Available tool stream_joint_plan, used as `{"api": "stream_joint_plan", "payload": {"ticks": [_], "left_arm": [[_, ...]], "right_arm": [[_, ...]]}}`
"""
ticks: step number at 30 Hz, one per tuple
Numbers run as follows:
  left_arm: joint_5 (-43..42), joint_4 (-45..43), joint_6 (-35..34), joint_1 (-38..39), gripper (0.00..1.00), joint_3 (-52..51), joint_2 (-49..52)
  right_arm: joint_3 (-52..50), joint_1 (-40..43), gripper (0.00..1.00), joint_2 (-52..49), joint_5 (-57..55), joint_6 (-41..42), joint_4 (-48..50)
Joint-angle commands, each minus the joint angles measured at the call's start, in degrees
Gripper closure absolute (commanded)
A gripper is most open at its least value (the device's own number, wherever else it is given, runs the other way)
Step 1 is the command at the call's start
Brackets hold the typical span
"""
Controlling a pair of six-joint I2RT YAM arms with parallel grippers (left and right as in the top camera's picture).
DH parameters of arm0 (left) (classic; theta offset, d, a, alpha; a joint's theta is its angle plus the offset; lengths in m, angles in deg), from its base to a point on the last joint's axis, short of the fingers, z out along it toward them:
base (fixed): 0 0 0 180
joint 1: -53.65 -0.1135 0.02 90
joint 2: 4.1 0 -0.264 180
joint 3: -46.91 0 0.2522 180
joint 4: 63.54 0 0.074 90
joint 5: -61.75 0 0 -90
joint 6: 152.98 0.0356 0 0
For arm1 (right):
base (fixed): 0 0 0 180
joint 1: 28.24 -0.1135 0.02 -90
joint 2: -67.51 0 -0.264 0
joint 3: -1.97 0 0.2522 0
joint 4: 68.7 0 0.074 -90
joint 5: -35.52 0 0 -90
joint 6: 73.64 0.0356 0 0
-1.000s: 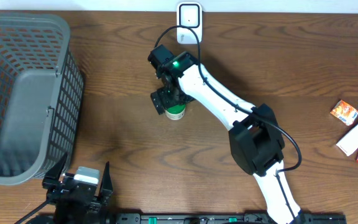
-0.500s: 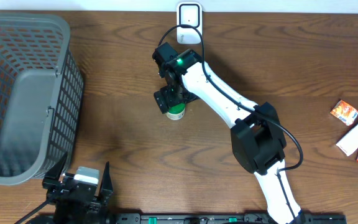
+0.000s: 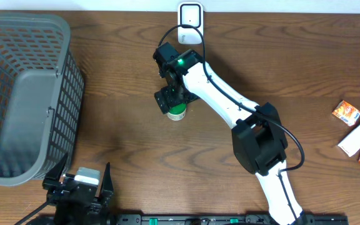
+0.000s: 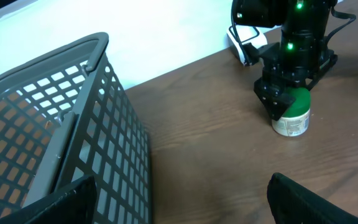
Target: Scan the item barcode
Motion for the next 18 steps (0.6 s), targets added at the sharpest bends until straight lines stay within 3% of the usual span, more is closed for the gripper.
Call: {"api": "stream_joint_plan", "payload": {"ticks": [1, 18], "left_arm": [[0.3, -0.1, -0.3, 0.1, 0.13, 0.2, -0.3], [0.3, 0.0, -0.3, 0.1, 0.13, 0.2, -0.3]], "right_arm": [[-0.4, -1.3, 0.01, -2.9, 0.3, -0.6, 0.0], [-0.4, -2.7, 0.02, -5.9, -0.4, -0.6, 1.7]]}}
